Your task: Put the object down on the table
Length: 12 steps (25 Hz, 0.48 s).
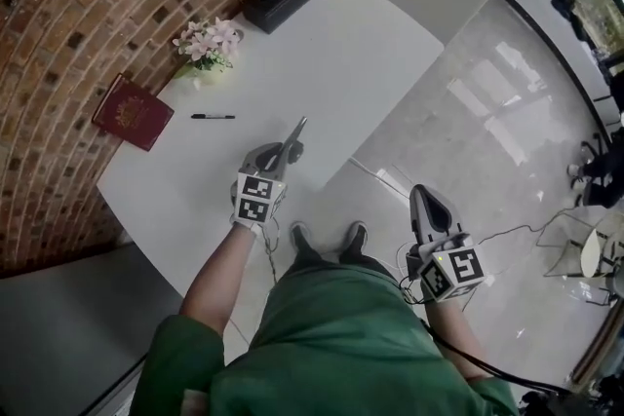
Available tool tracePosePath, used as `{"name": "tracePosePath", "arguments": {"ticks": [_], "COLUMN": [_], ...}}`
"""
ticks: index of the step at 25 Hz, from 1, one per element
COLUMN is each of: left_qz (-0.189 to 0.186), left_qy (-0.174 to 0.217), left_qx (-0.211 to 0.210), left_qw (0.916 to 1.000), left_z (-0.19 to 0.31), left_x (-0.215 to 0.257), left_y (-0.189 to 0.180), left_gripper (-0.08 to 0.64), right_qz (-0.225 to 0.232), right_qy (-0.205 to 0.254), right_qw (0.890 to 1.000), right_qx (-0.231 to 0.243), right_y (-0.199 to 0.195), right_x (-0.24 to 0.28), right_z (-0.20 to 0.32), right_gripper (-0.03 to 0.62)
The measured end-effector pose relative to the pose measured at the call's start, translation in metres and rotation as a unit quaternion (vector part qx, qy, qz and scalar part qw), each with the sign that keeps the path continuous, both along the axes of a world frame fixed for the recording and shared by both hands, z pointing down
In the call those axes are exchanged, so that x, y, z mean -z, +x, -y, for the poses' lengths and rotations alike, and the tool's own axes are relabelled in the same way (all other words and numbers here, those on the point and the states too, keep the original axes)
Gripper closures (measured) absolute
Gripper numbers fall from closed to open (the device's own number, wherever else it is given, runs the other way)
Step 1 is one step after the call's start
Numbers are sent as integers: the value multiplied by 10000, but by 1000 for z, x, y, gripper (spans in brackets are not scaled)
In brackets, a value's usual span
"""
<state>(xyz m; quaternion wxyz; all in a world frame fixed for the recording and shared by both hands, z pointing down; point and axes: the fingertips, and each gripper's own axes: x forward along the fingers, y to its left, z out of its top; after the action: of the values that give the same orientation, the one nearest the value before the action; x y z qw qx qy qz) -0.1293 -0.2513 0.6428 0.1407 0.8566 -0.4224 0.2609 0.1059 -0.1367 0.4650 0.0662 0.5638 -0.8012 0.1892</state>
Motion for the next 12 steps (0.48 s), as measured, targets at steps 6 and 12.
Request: {"name": "tracePosePath", "arguments": {"ticks": [6, 12], "left_qz": [561, 974], "left_qy": [254, 297], "left_qx": [-493, -766], "left_qw": [9969, 9918], "left_z": [6, 3], "left_x": [-21, -41], "left_y": [10, 13], "left_gripper": [533, 534], "right_qz": [-48, -39], "right_qy": [-62, -164], "right_qw": [9997, 9993], "right_qx": [-228, -327], "right_y": [2, 0], "right_x": [-4, -9], "right_z": [-9, -16], "right_gripper": [591, 591]}}
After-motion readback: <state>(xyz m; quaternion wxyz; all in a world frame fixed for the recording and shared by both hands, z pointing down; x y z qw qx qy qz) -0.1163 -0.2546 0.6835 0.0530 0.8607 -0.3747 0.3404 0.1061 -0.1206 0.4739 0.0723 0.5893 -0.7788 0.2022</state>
